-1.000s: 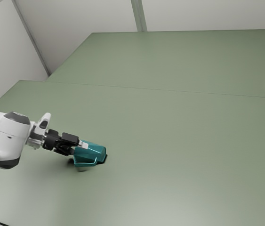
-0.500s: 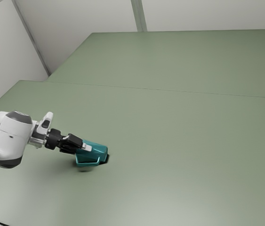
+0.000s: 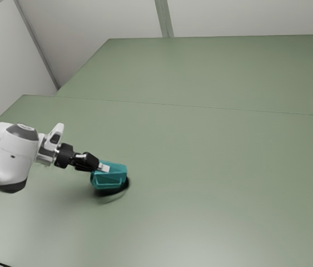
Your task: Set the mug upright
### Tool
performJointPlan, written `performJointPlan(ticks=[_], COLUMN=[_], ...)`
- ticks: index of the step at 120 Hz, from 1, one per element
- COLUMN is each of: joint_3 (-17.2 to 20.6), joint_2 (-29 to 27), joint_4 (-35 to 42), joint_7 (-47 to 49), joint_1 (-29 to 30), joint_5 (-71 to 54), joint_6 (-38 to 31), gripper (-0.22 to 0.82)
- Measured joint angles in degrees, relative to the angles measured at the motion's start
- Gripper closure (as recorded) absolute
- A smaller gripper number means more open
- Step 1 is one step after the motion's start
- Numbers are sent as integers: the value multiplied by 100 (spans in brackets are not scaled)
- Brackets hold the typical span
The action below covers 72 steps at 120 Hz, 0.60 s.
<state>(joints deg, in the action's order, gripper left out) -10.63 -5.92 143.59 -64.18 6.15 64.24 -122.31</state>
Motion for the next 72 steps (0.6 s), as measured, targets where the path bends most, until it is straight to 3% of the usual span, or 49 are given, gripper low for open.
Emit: performJointPlan(ticks=[20, 72], joint_3=[0, 77], joint_2=[-244, -383], joint_4=[-229, -1146], joint_7=[109, 1279], joint_1=[-195, -457], joint_5=[-477, -3791], joint_6=[-21, 166], gripper=[78, 79])
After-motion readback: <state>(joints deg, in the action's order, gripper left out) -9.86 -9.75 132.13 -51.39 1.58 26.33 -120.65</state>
